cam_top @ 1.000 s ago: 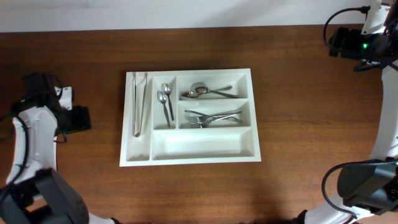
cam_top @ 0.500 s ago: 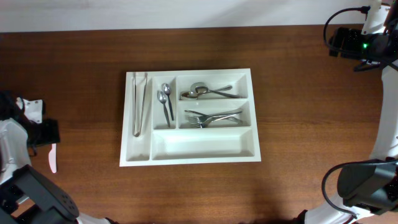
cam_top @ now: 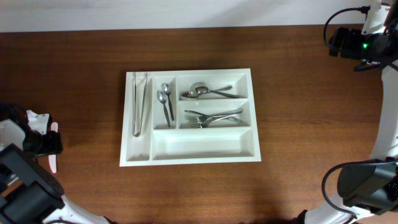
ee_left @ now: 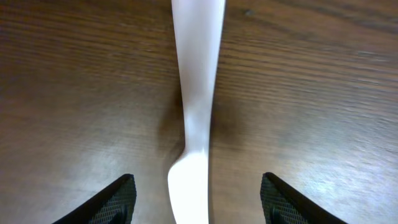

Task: Pack container
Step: 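Lower the left gripper and grasp the white plastic knife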

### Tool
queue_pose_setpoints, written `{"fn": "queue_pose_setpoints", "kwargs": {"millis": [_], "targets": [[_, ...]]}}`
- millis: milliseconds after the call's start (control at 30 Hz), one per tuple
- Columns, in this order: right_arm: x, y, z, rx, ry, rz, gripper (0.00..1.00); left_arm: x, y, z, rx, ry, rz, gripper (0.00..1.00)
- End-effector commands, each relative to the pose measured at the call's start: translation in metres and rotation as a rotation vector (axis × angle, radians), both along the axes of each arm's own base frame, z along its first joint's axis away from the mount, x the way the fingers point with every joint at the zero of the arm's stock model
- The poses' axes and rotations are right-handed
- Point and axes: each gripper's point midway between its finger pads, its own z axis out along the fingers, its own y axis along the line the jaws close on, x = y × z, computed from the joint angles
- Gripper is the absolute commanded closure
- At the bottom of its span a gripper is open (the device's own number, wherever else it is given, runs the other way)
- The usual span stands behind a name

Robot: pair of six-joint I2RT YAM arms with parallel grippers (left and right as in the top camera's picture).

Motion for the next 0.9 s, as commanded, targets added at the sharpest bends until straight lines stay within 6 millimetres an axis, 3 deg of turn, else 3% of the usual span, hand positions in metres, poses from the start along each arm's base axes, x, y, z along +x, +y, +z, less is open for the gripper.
{"fn": "queue_pose_setpoints", "kwargs": {"millis": [0,233,433,533,767,867], "targets": [[0.002,0.001,-0.003,0.015,0.001,0.001,0.01,-0.001,-0.001,-0.016,-0.026,0.02,-0.017,0.36],[0.002,0.001,-0.003,0.015,0.001,0.001,0.01,0.002,0.001,-0.026,-0.025,0.02,-0.017,0.37],[0.002,0.001,-0.003,0.015,0.001,0.001,0.01,0.017,0.009,-0.024,0.001,-0.046,-0.021,0.43],[0.002,0.001,-0.003,0.015,0.001,0.001,0.01,0.021,0.004,-0.025,-0.028,-0.067,-0.026,0.52],[0.002,0.001,-0.003,0.015,0.001,0.001,0.01,0.021,0.002,-0.025,-0.038,-0.072,-0.027,0.61],[0.002,0.001,-0.003,0.015,0.001,0.001,0.01,0.021,0.002,-0.025,-0.039,-0.072,-0.027,0.76]]}}
